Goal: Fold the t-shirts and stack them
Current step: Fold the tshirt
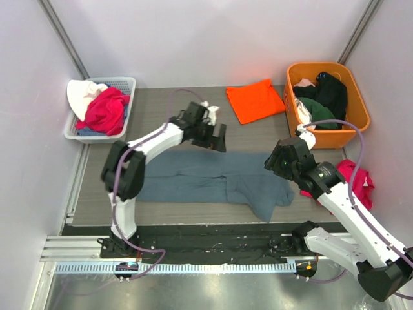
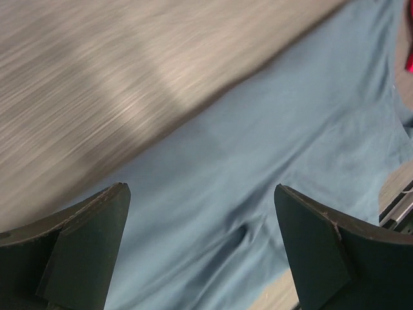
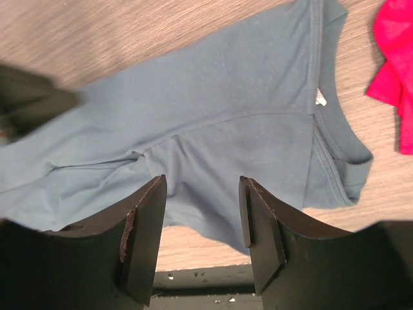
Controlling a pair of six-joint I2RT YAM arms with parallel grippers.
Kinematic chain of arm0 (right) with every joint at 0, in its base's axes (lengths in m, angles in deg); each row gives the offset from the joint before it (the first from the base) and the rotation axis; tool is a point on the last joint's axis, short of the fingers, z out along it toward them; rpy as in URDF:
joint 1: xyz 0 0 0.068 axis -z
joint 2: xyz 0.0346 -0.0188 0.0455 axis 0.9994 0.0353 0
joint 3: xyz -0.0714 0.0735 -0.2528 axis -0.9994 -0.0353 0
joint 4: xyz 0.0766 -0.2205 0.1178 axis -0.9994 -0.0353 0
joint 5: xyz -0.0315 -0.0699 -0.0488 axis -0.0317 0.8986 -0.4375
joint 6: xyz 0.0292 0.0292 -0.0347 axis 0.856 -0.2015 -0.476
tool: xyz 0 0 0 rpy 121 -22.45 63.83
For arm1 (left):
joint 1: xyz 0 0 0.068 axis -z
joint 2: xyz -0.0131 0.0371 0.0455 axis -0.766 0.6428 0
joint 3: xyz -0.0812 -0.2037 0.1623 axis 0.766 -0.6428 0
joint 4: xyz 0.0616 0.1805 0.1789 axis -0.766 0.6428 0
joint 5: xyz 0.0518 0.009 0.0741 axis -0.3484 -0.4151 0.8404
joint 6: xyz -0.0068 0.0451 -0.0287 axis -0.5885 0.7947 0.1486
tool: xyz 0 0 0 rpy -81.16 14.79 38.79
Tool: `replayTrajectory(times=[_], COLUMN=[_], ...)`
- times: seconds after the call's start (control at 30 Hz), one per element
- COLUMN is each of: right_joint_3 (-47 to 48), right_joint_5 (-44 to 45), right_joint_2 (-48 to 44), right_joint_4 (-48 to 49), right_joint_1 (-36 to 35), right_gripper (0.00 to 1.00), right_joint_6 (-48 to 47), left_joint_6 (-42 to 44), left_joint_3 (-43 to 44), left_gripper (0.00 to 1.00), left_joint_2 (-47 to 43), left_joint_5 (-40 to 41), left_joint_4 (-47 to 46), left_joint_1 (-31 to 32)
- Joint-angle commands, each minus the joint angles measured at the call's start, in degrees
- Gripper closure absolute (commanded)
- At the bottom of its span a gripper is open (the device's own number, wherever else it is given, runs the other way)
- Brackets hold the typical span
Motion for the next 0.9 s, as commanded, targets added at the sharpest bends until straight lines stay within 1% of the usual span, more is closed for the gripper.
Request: replayTrajectory(times=[0.0,0.03,0.07,0.23,0.37,0.6,0.73,0.77,0.83,0.87], right_joint_3=[2.36,2.36,2.27,1.13,0.16,-1.07,-1.51,-1.59,-1.77,-1.77], right_joint_5=[1.76,1.49,0.97,0.44,-0.18,-0.18,-0.18,-0.27,-0.44,-0.36], right_joint_2=[-2.30,-3.00,-3.44,-4.85,-5.82,-6.44,-6.44,-6.26,-5.91,-5.91], right_joint_4=[-3.62,-3.80,-3.88,-4.59,-4.68,-4.85,-4.85,-4.85,-4.77,-4.76], right_joint_1=[-0.06,-0.06,-0.06,-0.06,-0.06,-0.06,-0.05,-0.06,-0.05,-0.06], right_gripper=[0.44,0.44,0.44,0.44,0.44,0.44,0.44,0.44,0.44,0.44], right_joint_6=[1.48,1.48,1.13,0.60,0.69,0.86,0.78,0.60,0.51,0.51], left_joint_6=[5.32,5.84,6.20,7.96,8.66,11.29,12.88,13.23,13.93,14.02], left_joint_3=[10.25,11.67,14.21,20.29,24.77,28.82,29.71,29.62,29.62,29.70], left_gripper=[0.00,0.00,0.00,0.00,0.00,0.00,0.00,0.03,0.14,0.27], left_joint_2=[8.00,11.15,12.58,19.96,22.78,26.29,27.00,27.01,27.53,27.79], left_joint_5=[-3.50,-3.24,-2.97,-1.13,-0.51,0.54,1.60,1.60,2.30,2.74], left_joint_4=[-1.66,-1.66,-1.40,1.14,2.73,6.33,8.18,8.18,8.88,9.23], left_joint_1=[5.90,6.61,7.23,11.27,12.50,12.86,12.77,12.86,12.77,12.86])
